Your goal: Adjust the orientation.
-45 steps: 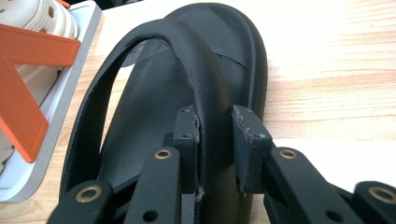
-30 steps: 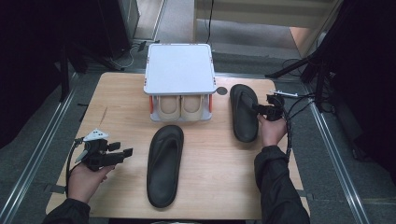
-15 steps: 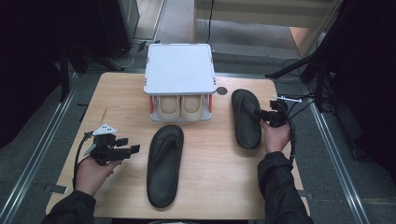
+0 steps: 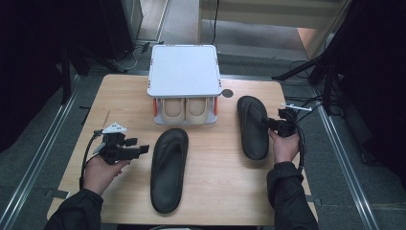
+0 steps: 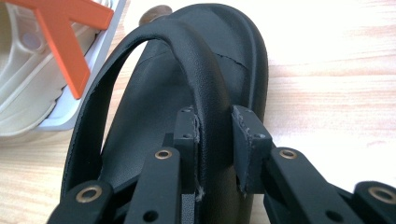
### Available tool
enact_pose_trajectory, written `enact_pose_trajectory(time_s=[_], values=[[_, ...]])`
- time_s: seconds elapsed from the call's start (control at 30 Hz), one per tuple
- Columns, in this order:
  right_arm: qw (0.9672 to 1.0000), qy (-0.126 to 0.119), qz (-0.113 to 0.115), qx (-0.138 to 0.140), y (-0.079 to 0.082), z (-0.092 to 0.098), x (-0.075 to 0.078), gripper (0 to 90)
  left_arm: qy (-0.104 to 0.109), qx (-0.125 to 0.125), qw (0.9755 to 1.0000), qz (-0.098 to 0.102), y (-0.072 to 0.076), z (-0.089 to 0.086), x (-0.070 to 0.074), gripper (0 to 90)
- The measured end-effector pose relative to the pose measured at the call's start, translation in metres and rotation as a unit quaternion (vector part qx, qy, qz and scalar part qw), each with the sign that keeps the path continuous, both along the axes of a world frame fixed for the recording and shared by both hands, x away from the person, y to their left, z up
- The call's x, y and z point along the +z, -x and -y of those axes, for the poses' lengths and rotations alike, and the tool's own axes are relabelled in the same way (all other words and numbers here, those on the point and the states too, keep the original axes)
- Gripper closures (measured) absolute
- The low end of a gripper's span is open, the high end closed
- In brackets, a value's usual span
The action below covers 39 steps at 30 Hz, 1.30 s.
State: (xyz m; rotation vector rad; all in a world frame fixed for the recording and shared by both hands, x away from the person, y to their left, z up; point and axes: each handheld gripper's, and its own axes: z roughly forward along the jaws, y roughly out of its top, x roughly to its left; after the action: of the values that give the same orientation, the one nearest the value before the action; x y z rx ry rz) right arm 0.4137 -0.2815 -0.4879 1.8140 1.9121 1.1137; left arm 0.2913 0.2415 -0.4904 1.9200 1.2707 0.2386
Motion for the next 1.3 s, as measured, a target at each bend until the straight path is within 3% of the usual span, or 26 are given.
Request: enact_pose_trajectory(time_s=[0.33, 0.77, 1.3], values=[[0.9999, 0.002, 0.002, 0.011, 0.02, -0.004, 0.004, 73.9, 0.011, -0.007, 0.9999, -0.001, -0.009, 0.004, 0.0, 36.6], [0.9991, -0.002, 0.01, 0.04, 0.05, -0.022, 0.011, 73.9, 0.009, -0.013, 0.9999, -0.001, -0.011, 0.007, 0.0, 36.5], [0.9965, -0.001, 0.023, 0.081, 0.098, -0.049, 0.011, 73.8, 0.001, -0.021, 0.9998, 0.003, -0.01, 0.01, 0.0, 37.0]])
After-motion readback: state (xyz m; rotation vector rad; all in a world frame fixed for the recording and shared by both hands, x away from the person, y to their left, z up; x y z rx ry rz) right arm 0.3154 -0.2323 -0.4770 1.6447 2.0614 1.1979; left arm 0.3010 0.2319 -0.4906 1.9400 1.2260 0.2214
